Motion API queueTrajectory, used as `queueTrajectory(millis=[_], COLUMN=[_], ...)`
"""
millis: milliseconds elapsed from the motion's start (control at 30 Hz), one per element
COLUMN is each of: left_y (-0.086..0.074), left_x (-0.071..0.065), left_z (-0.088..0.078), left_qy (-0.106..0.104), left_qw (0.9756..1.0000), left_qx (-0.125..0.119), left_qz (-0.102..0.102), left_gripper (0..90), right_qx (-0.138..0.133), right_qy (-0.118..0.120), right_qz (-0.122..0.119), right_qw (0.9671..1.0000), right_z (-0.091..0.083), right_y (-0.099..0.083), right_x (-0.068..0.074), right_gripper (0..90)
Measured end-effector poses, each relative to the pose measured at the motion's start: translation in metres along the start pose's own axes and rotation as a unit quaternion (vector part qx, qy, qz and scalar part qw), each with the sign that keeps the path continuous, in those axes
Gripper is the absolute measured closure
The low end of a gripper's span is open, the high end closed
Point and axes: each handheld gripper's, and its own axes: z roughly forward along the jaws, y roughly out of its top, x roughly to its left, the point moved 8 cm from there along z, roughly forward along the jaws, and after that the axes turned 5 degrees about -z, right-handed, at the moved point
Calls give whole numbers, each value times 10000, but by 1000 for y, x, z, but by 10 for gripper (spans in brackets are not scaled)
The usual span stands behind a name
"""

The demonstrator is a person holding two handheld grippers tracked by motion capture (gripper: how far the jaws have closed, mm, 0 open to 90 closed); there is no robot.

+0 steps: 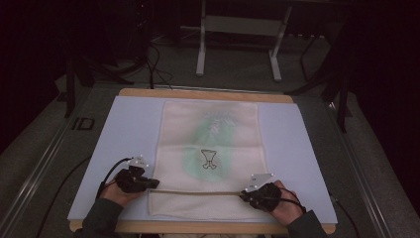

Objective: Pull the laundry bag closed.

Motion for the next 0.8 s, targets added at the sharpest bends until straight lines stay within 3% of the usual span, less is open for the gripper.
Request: queueTrajectory(millis=[800], left_y=[0], left_x=[0], left_z=[0], left_qy=[-16], left_qw=[10000], left_qx=[-1], left_qz=[-6], left_gripper=[899], right_qx=[21], right_qy=[-72], right_qz=[179], right_qw=[9998], right_z=[-13], right_y=[-13], right_x=[-8], right_gripper=[822])
